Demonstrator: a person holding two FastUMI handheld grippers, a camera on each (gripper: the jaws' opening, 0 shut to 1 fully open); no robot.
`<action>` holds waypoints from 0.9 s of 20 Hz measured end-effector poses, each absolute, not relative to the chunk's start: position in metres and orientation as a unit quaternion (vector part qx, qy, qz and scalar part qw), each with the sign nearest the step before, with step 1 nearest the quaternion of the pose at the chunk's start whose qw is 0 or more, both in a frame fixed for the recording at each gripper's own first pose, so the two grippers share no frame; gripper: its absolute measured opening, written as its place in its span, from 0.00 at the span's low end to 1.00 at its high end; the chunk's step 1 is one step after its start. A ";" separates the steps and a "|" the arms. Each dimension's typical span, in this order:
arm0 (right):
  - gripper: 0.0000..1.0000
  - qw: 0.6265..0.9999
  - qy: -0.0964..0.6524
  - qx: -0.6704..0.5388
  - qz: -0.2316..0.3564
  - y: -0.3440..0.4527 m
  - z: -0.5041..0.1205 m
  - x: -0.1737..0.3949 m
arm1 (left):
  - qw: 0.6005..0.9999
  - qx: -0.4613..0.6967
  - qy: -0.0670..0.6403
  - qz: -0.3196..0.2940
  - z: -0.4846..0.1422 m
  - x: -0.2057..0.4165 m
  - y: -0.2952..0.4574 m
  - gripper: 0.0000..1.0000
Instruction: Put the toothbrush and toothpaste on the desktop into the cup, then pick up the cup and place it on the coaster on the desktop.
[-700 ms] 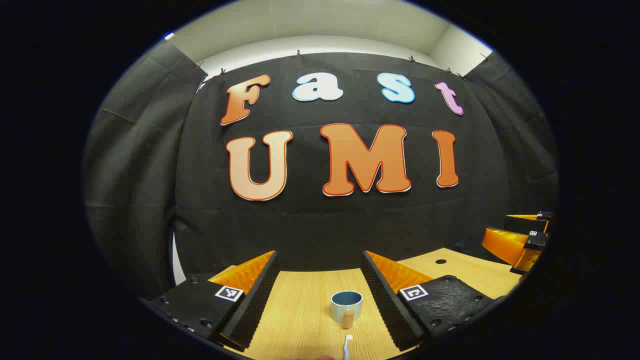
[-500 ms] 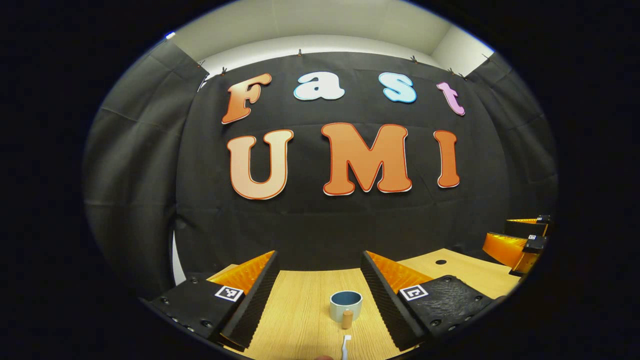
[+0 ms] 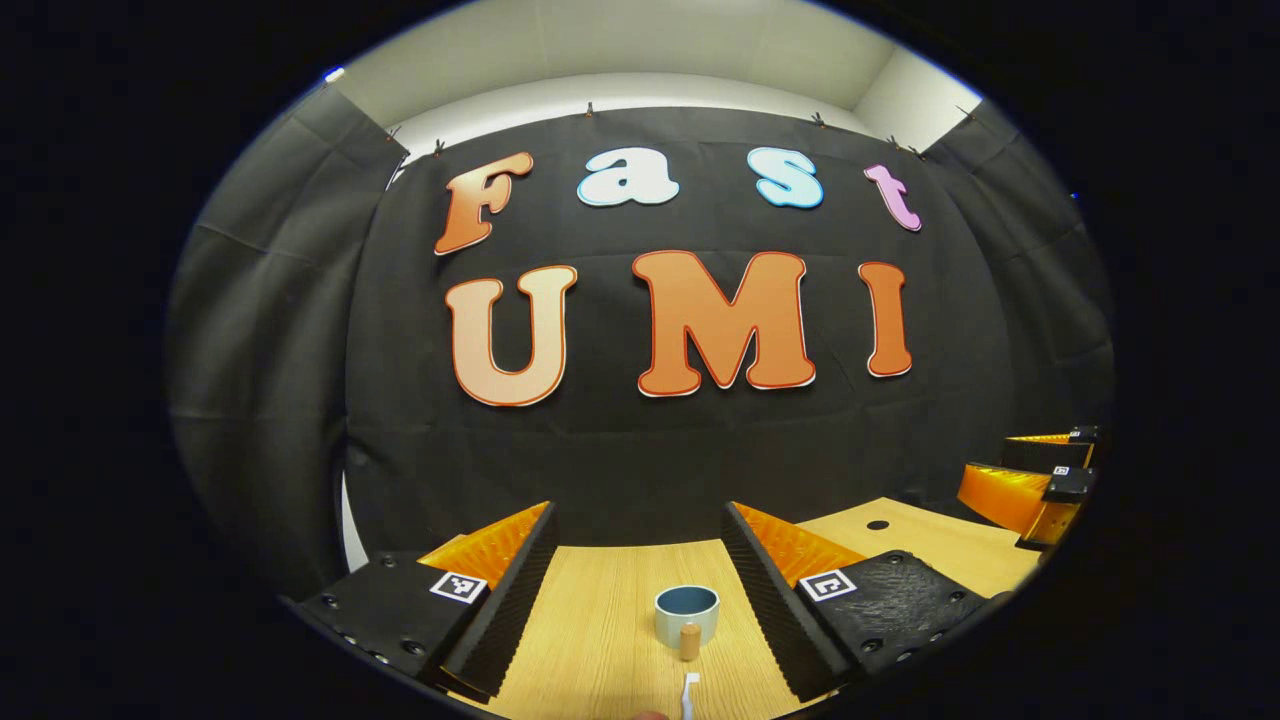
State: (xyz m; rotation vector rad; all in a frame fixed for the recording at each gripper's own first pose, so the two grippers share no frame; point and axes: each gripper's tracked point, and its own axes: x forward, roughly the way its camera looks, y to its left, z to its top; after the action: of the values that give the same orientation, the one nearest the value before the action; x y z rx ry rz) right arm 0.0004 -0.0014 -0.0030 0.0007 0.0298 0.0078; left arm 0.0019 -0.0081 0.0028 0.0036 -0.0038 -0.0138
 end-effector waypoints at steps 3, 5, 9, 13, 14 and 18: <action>0.98 1.000 0.014 -0.007 0.005 0.001 -0.003 -0.001 | 1.000 -0.004 -0.006 -0.006 0.005 0.001 -0.005 0.99; 1.00 1.000 0.011 -0.005 0.005 0.001 -0.001 -0.001 | 1.000 -0.002 -0.011 -0.004 0.007 0.000 -0.005 0.99; 0.98 1.000 0.025 -0.001 0.004 -0.002 -0.012 -0.002 | 1.000 -0.013 -0.013 -0.005 0.005 -0.003 -0.005 0.99; 0.98 0.998 0.069 0.004 0.004 -0.008 -0.033 -0.006 | 1.000 -0.016 -0.002 -0.008 -0.007 -0.006 -0.009 0.96; 0.98 0.997 0.077 0.006 0.007 -0.008 -0.037 -0.006 | 1.000 -0.008 0.006 -0.011 -0.011 -0.006 -0.011 0.97; 0.98 0.993 0.117 0.004 0.014 0.000 -0.056 -0.010 | 0.998 0.010 0.059 -0.034 -0.039 -0.003 -0.026 0.96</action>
State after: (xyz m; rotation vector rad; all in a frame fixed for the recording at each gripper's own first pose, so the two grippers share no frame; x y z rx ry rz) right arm -0.0102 0.0001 -0.0558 0.0088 0.2346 0.0279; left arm -0.0029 -0.0259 -0.0394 0.0200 0.1177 -0.0673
